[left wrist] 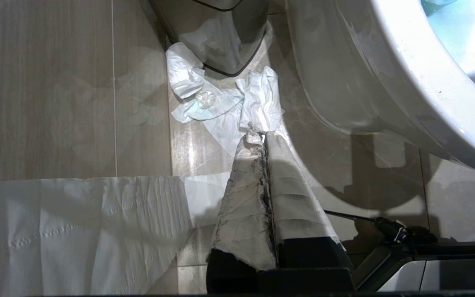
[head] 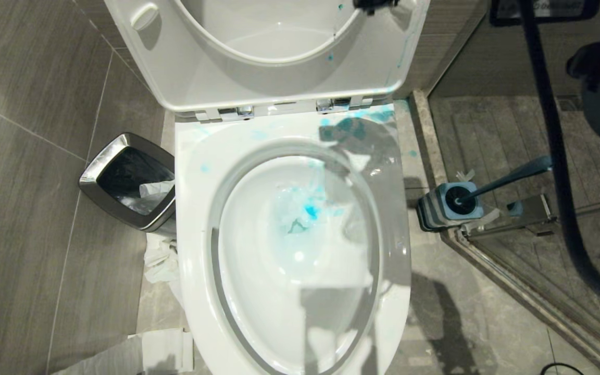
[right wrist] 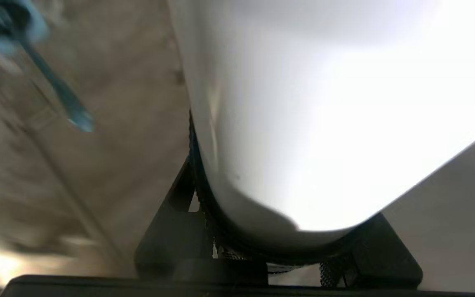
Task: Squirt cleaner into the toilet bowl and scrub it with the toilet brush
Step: Pour in the cleaning agent, then place the cleaning agent on the floor
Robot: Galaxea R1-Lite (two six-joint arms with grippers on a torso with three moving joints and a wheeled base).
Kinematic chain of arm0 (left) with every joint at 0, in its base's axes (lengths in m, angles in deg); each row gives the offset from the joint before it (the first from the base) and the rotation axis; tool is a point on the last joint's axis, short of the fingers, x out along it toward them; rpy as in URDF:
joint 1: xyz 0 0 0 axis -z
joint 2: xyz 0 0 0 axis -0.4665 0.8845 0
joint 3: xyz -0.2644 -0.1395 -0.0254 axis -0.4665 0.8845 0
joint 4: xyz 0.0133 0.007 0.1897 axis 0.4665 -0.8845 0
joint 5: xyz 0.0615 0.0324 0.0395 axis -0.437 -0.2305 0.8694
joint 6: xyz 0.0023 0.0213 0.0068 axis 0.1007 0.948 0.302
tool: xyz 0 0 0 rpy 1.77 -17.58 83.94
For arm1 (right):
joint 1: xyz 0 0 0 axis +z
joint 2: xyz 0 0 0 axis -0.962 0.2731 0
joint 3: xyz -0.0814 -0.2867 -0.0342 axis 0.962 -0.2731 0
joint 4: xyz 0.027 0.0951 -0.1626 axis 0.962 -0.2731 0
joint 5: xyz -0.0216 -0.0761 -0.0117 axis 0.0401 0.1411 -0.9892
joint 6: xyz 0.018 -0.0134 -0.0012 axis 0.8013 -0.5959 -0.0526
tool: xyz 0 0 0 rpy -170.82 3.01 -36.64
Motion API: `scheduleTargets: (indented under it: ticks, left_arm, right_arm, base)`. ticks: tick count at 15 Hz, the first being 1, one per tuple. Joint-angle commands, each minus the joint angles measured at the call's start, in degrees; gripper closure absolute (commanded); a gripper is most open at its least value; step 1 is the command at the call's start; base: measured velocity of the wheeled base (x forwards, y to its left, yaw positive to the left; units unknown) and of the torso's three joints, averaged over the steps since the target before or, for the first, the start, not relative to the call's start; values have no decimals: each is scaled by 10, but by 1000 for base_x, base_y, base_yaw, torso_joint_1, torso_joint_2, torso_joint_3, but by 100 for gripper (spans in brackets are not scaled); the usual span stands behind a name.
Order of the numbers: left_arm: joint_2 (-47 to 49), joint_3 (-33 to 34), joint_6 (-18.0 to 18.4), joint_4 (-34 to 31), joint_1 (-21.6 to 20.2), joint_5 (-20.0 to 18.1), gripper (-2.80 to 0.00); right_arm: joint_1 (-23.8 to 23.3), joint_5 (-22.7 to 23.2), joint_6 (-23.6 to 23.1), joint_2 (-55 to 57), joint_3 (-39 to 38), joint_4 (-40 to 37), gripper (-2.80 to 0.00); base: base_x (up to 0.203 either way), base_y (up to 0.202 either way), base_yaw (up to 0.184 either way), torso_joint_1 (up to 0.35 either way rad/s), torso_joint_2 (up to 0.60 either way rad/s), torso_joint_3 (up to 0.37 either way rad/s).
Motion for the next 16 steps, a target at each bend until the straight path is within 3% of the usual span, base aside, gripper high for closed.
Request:
scheduleTargets:
  ticks: [1, 7, 11, 15, 16]
  left_arm:
    - [1, 0, 0, 0, 0, 0, 0]
    - [1, 0, 0, 0, 1, 0, 0]
    - [1, 0, 0, 0, 0, 0, 0]
    - [1, 0, 0, 0, 0, 0, 0]
    - [1, 0, 0, 0, 0, 0, 0]
  right_arm:
    - [-5, -4, -9, -11, -2, 117, 0]
    - [-40, -4, -9, -40, -38, 128, 0]
    - [-67, -4, -9, -24, -61, 252, 0]
    - [-90, -4, -9, -36, -95, 253, 0]
    - [-90, -4, -9, -43, -102, 223, 0]
  base:
    - [0, 0, 0, 0, 0, 0]
    - [0, 0, 0, 0, 0, 0]
    - [0, 0, 0, 0, 0, 0]
    - [0, 0, 0, 0, 0, 0]
    - [0, 0, 0, 0, 0, 0]
